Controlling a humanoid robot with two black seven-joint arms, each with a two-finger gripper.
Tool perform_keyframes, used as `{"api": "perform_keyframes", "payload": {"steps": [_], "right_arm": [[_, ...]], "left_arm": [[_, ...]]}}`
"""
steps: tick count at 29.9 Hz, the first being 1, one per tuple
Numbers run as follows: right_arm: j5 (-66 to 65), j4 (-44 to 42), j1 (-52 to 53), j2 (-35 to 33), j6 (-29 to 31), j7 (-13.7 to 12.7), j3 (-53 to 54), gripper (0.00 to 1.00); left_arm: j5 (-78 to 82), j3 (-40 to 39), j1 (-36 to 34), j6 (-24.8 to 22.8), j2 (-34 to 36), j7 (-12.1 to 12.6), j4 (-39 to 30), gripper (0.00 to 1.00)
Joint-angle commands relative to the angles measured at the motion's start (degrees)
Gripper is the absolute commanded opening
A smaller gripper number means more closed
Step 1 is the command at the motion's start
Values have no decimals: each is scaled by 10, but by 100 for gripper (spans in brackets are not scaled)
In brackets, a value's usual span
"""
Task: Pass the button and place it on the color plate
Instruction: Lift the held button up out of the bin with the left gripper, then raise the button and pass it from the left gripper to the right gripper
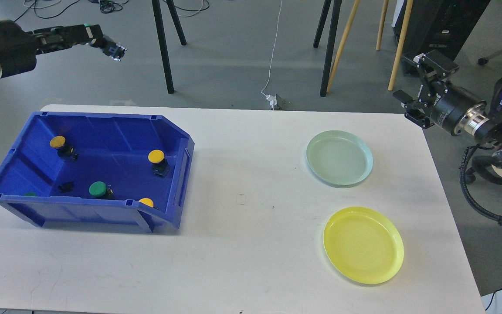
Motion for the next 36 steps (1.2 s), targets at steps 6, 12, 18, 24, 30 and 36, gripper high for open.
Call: {"api": "perform_keyframes", "payload": {"steps": [6, 12, 18, 24, 30, 36], "right_arm": [[41, 49, 2, 43, 1, -29, 49, 99], [130, 100, 19, 60, 0, -60, 52, 99], [132, 116, 21, 112, -6, -63, 75, 99], [143, 120, 34, 121, -2, -67, 77, 99], [143, 124, 37, 122, 0, -74, 72, 99], [141, 123, 39, 135, -1, -74, 70, 99]], "left_arm": [[-18, -2, -42, 0, -134, 9, 4, 16], [-18, -1, -42, 0, -236, 19, 9, 16], [-20, -13, -44, 0, -312, 19, 54, 16], [-29, -17, -58, 0, -350, 18, 87, 16], [-50, -18, -74, 0, -358, 20, 104, 16], [-62, -18, -80, 0, -358, 21, 106, 16]]}}
